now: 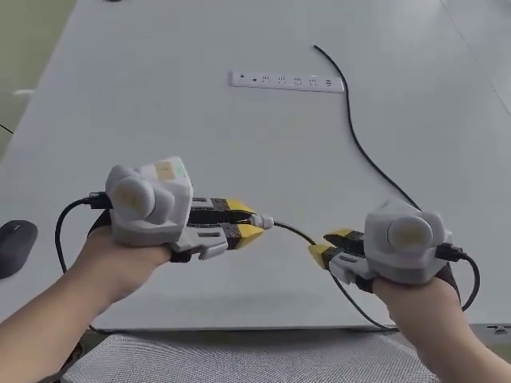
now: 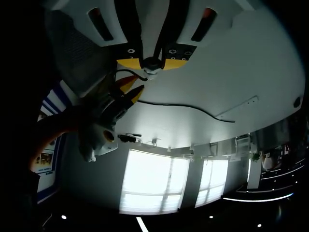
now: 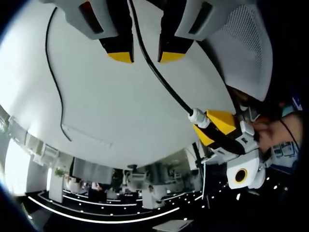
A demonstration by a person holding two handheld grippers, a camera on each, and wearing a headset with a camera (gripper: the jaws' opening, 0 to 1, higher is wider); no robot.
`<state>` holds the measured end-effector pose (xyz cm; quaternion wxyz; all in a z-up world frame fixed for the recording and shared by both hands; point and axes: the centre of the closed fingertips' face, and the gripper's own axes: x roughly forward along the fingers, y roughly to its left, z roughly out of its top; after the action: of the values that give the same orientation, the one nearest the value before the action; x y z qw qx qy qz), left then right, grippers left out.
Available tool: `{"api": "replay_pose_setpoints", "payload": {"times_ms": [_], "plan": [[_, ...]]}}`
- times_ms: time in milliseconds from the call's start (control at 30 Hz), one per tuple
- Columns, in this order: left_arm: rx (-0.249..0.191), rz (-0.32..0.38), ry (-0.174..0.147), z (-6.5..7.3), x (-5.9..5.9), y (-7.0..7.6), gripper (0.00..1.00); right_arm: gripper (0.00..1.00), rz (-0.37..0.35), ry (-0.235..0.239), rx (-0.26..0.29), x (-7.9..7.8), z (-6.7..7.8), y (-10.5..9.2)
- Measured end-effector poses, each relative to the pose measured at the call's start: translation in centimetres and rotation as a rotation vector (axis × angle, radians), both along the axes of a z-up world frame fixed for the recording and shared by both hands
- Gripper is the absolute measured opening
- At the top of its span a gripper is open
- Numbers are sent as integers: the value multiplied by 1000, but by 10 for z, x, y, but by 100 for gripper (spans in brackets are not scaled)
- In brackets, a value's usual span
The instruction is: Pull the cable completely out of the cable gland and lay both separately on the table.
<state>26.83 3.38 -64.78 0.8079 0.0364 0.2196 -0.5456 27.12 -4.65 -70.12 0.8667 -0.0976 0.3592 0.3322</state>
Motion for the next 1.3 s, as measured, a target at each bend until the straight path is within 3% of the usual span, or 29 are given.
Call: {"api": "replay_pose_setpoints", "payload": {"times_ms": [133, 400, 733, 1300], "plan": [[-2, -2, 1, 0, 0, 0, 15, 20, 59, -51, -21, 1, 12, 10], [-5, -6, 4, 0, 2, 0, 15, 21, 241, -181, -136, 3, 27, 36], [-8, -7, 5, 1, 2, 0, 15, 17, 333, -241, -180, 10, 36, 59], [-7, -5, 12, -3, 3, 0, 15, 1, 430, -280, -233, 5, 32, 70]]}}
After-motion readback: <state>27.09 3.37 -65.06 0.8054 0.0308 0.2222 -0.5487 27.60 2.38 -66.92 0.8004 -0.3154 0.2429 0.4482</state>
